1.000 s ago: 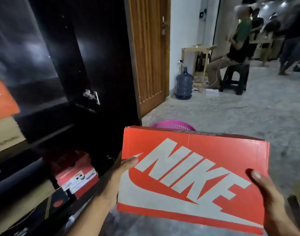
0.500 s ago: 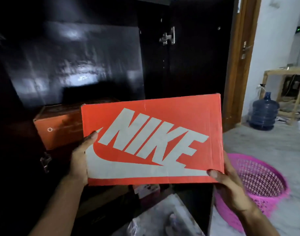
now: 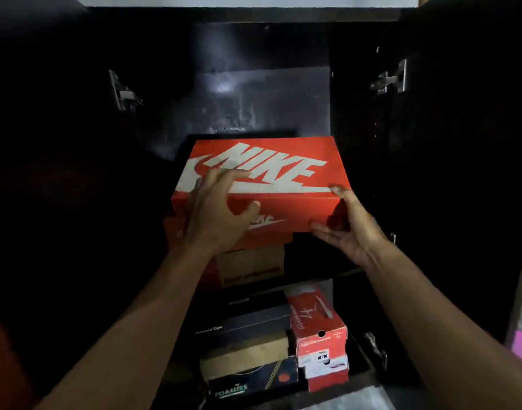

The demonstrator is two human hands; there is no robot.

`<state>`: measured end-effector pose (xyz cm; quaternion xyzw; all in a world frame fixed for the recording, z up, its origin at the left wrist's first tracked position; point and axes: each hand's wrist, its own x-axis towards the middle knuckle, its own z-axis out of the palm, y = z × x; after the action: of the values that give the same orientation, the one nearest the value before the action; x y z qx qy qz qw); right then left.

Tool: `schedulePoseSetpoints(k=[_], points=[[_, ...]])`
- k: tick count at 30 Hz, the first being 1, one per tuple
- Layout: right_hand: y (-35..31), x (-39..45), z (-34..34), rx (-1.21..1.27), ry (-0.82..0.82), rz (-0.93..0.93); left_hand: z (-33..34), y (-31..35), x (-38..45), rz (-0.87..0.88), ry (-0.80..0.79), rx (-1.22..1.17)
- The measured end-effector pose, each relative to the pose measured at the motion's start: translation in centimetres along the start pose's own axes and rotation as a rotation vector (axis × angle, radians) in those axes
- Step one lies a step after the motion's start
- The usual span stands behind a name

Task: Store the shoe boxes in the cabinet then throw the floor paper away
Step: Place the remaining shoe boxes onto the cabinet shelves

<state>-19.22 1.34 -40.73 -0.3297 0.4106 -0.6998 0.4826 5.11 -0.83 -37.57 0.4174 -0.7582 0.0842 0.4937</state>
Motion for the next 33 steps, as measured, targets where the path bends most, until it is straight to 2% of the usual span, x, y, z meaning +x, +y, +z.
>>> schedulePoseSetpoints(k=[3, 6, 9, 12, 16, 23, 28, 33], points=[[-0.6, 3.5, 3.7, -0.046, -0.05, 0.089, 1.3, -2.0, 2.1, -0.045, -0.13, 0.258], [-0.3, 6.5, 6.7, -0.263, -0.076, 0.108, 1.7, -4.2, 3.9, -0.107, -0.166, 0.359], [0.2, 10.4, 8.5, -0.523, 0.049, -0.073, 1.9, -5.8, 5.3, -0.108, -0.154, 0.447], [0.6, 12.6, 10.3, -0.603, 0.127, -0.248, 2.0, -7.3, 6.5, -0.106, -0.138, 0.508], [0.9, 15.6, 11.7, -0.704, 0.133, -0.275, 2.6, -8.7, 8.4, -0.146, -0.155, 0.527], [0.7, 18.4, 12.1, -0.714, 0.087, -0.122, 4.1, -9.7, 10.2, -0.201, -0.208, 0.586], [1.8, 22.4, 11.6, -0.7, 0.076, -0.082, 4.6, -9.8, 10.6, -0.204, -0.266, 0.663], [1.7, 17.2, 11.8, -0.681, 0.058, -0.103, 4.6, -9.7, 10.6, -0.2, -0.313, 0.689]])
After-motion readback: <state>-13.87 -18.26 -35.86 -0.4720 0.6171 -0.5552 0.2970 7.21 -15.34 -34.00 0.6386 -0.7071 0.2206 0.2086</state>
